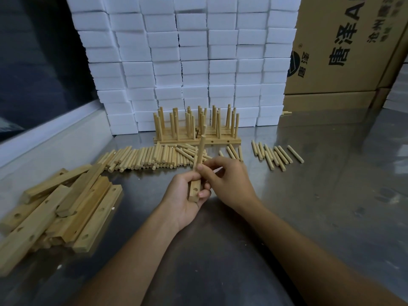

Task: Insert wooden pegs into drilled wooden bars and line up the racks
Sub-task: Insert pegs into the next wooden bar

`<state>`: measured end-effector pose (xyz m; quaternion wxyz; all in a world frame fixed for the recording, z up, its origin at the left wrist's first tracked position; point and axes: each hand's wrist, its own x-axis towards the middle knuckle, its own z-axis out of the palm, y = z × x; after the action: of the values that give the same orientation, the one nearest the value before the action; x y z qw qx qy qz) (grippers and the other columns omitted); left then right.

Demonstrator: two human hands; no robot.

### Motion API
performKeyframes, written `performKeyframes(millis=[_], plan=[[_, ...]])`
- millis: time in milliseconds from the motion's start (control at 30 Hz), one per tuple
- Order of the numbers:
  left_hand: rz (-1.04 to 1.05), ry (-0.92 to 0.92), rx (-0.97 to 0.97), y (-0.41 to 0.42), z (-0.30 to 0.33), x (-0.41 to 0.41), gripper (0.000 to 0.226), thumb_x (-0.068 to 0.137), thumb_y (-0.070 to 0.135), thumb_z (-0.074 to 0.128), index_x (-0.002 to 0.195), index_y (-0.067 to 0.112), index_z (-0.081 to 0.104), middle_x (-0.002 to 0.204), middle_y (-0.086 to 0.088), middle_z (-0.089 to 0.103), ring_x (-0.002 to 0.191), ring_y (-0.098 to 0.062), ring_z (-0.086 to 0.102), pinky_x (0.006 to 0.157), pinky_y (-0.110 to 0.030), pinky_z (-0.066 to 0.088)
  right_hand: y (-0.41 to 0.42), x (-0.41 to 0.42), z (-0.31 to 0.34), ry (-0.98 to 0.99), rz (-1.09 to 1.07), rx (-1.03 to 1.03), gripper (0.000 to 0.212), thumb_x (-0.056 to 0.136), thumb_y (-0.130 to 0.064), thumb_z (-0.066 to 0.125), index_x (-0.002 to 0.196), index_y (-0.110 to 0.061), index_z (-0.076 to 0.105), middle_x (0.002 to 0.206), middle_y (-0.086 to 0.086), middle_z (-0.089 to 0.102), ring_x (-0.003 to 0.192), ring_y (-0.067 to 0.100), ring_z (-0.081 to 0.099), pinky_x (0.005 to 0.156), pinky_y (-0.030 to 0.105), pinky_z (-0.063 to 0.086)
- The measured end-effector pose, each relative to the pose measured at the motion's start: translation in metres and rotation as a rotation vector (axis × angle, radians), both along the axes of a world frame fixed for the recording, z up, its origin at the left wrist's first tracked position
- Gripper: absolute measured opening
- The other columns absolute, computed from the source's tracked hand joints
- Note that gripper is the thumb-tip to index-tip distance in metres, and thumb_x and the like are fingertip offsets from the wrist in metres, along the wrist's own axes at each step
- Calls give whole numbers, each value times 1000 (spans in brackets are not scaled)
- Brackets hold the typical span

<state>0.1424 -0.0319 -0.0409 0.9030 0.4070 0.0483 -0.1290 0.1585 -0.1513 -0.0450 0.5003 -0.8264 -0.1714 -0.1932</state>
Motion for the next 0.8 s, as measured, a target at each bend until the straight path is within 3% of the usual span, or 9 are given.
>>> performKeyframes(millis=[233, 367, 467, 533, 633, 800], plan=[[24, 19, -57, 4, 1, 0, 19, 94, -1, 38, 110, 2, 48, 70, -8, 52, 50, -13, 49, 35, -17, 32, -28, 8, -7, 45, -162, -185, 30, 96, -37, 62, 74, -19, 69, 63, -5, 64, 60, 7, 59, 60, 27, 52], [45, 20, -66, 6, 2, -2, 22, 91, 1, 40, 112, 2, 47, 71, -9, 52, 49, -14, 49, 36, -18, 32, -54, 16, -5, 144, -321, -312, 14, 96, -30, 63, 102, -21, 71, 97, -5, 71, 81, 4, 62, 81, 29, 54], [61, 12, -73, 9, 4, -4, 27, 84, 6, 43, 110, 1, 50, 72, -10, 52, 50, -16, 49, 36, -19, 33, -69, 18, -3, 219, -491, -476, 33, 95, -35, 63, 125, -23, 64, 130, 1, 62, 118, 21, 56, 106, 45, 43], [82, 13, -74, 10, 5, -5, 31, 78, 9, 47, 107, 0, 52, 71, -10, 53, 50, -17, 49, 36, -20, 33, -72, 16, -2, 262, -552, -543, 39, 94, -39, 62, 131, -26, 60, 139, 3, 55, 132, 27, 44, 111, 50, 32], [105, 25, -76, 11, 5, -5, 29, 83, 13, 45, 107, 0, 54, 71, -10, 54, 50, -17, 50, 36, -20, 33, -68, 18, -2, 257, -485, -544, 40, 95, -40, 60, 132, -26, 58, 136, 1, 58, 131, 25, 45, 112, 50, 32], [115, 46, -81, 11, 4, -3, 27, 97, 17, 38, 111, 1, 54, 72, -10, 54, 49, -16, 51, 36, -20, 34, -42, 16, -2, 134, -249, -464, 33, 96, -39, 60, 124, -20, 64, 116, -2, 68, 105, 14, 60, 100, 43, 50]])
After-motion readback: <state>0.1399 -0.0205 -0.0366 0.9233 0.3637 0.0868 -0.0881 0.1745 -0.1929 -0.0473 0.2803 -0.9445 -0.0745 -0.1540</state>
